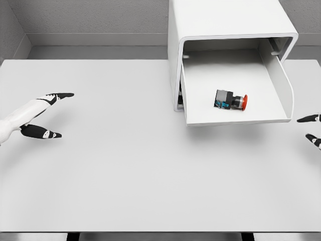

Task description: Slide open multi-storey tabletop storage cabinets and put open load switch and slide close multi-storey tabletop storage cabinets

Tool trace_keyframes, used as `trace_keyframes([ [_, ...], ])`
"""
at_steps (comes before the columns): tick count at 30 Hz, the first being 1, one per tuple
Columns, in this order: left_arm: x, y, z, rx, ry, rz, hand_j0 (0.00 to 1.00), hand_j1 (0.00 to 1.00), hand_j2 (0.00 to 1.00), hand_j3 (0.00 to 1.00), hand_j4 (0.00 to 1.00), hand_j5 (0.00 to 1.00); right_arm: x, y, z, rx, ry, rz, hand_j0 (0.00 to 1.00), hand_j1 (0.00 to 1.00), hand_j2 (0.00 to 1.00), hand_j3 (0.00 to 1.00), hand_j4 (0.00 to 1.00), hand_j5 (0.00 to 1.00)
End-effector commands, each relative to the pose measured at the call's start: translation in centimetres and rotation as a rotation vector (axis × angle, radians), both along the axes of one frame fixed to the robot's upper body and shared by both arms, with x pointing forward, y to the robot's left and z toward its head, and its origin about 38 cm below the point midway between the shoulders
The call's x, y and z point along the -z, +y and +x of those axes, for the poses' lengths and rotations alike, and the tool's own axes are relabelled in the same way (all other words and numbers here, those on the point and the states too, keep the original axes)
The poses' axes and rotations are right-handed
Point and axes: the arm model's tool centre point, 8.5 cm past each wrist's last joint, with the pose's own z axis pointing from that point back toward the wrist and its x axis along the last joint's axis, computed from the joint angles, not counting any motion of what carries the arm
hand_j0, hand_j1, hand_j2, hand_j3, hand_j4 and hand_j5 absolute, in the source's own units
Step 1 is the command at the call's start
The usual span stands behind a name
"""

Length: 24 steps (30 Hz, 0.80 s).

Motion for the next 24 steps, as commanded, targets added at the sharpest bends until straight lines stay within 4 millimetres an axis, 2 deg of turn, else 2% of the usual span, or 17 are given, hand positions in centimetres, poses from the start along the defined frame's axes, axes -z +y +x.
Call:
trace_keyframes([
  [1, -0.1, 0.0, 0.0, -0.002, -0.001, -0.007, 1.00, 1.00, 1.00, 1.00, 1.00, 1.00, -0.3, -0.2, 0.1, 0.002, -0.003, 0.003, 0.64, 0.64, 0.64, 0.64, 0.64, 0.64],
  [9, 0.2, 0.1, -0.1, -0.005, 0.006, -0.006, 1.00, 1.00, 1.00, 1.00, 1.00, 1.00, 1.2, 0.0, -1.4, -0.003, 0.051, 0.001, 0.65, 0.65, 0.65, 0.65, 0.65, 0.65],
  [19, 0.1, 0.1, -0.1, -0.004, 0.005, -0.008, 1.00, 1.00, 1.00, 1.00, 1.00, 1.00, -0.7, 4.4, -2.5, -0.134, 0.004, 0.010, 0.65, 0.65, 0.65, 0.65, 0.65, 0.65],
  [24, 0.1, 0.1, -0.1, -0.004, 0.005, -0.008, 1.00, 1.00, 1.00, 1.00, 1.00, 1.00, -0.4, 5.4, -3.3, -0.160, 0.019, 0.017, 0.64, 0.64, 0.64, 0.64, 0.64, 0.64],
])
